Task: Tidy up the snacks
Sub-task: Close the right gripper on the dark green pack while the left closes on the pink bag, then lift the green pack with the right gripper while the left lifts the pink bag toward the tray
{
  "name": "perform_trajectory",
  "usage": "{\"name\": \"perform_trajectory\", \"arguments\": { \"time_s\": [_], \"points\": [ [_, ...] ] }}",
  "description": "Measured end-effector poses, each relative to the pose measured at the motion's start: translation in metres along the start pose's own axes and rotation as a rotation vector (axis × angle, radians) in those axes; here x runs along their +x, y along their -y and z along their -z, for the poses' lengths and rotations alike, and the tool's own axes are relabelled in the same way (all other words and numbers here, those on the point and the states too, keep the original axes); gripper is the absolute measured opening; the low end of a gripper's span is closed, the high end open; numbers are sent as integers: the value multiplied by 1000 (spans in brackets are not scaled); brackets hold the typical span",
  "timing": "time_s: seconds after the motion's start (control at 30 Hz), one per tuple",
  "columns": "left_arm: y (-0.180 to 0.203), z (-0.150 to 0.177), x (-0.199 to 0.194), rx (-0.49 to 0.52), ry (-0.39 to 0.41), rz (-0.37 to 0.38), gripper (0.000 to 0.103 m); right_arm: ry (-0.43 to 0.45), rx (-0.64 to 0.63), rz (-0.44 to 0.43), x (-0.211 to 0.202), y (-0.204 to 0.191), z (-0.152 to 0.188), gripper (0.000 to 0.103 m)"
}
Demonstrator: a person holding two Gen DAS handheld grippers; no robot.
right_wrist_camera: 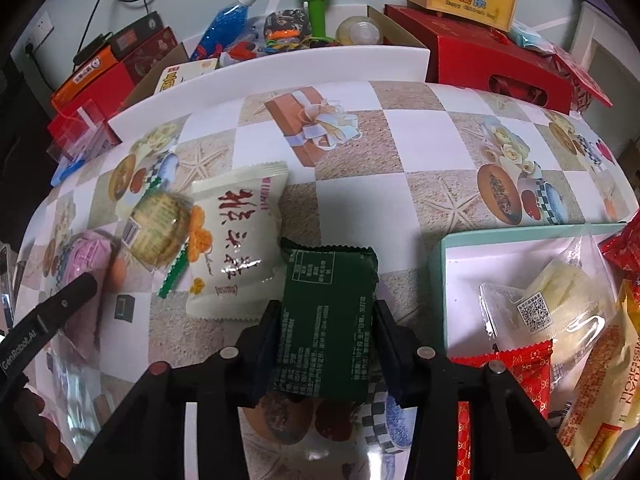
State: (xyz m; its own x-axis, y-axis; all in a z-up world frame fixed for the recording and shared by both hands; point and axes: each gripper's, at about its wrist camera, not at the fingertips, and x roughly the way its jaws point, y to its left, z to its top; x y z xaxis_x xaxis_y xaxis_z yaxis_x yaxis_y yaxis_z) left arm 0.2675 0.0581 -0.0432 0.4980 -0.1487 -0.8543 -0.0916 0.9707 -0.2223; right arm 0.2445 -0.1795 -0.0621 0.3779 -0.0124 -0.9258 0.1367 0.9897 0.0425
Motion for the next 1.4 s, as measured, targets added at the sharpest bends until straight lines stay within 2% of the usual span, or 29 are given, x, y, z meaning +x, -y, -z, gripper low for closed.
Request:
{"name": "perform_trajectory", "arguments": {
  "time_s": [0.1, 0.23, 0.4, 0.8, 1.07, 1.4],
  "points": [
    [2, 1, 0, 16, -18, -1, 49, -2, -6, -2, 0, -2, 3, 46],
    [6, 5, -2, 30, -43, -23, 48, -2, -15, 6, -1, -1, 6, 44],
    [13, 11, -4, 60, -69, -48, 48, -4, -30, 20, -4, -3, 14, 44],
    [10, 26, -13, 65, -111, -53, 48, -14, -51, 16, -14, -4, 33, 43],
    [21, 44, -16, 95, -137, -58, 48, -26, -55, 2, -21, -2, 47, 43],
    [27, 42, -12, 111, -131, -45, 48, -18, -35, -24, -20, 3, 43, 44]
  ]
}}
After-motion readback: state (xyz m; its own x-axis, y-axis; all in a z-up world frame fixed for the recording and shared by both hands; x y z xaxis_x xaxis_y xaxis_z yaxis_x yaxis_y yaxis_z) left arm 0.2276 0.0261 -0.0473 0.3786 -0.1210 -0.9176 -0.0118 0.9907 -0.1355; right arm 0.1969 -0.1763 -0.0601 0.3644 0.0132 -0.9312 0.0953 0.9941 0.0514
